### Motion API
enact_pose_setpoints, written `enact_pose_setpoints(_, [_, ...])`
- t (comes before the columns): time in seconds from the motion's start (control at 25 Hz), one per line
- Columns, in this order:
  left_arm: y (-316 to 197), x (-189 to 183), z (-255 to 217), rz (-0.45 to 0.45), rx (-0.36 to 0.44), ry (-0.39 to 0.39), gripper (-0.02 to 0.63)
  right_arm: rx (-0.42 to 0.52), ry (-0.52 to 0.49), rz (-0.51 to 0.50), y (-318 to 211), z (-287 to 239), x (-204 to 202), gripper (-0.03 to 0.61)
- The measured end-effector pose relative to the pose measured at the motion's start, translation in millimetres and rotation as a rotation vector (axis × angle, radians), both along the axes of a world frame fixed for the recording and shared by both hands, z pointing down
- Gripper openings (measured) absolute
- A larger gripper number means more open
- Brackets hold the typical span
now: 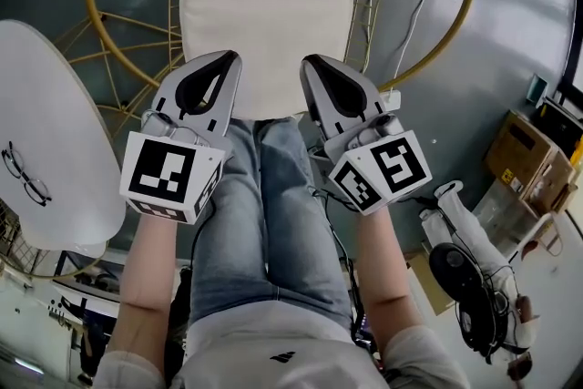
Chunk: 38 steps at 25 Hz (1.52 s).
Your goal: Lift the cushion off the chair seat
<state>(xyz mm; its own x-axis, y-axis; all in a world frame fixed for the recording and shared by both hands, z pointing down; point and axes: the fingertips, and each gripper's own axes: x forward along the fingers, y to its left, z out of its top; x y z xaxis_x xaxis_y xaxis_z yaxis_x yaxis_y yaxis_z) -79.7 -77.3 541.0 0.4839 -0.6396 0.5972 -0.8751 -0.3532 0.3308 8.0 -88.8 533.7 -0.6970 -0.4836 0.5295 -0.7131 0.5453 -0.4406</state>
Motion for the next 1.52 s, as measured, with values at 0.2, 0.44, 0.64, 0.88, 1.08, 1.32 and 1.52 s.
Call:
enact_pose_setpoints(0.2, [3,-3,17,0.009,-0.033,-0.037,0.014,-0.015,0.023,0.014,-4,12,10,0.022])
enact_pose_setpoints(0.44, [3,-21,39,-0.068,-0.081,-0.051,0.025,-0.055,0.053,0.042,-6,36,20,0.084])
enact_pose_setpoints(0.64, [6,-32,60,-0.122,-0.153,-0.064,0.118,-0.073,0.071,0.067,-10,49,29,0.11])
enact_pose_setpoints(0.88, [8,-48,84,-0.175,-0.201,-0.101,0.155,-0.099,0.101,0.085,-12,66,34,0.125])
enact_pose_setpoints(1.08, [11,-58,100,-0.205,-0.235,-0.146,0.192,-0.124,0.132,0.108,-11,79,45,0.141])
enact_pose_setpoints(1.32, [12,-67,115,-0.236,-0.27,-0.155,0.223,-0.135,0.179,0.126,-14,91,53,0.166])
enact_pose_setpoints(1.52, [12,-75,127,-0.274,-0.299,-0.184,0.241,-0.148,0.213,0.15,-20,103,61,0.185])
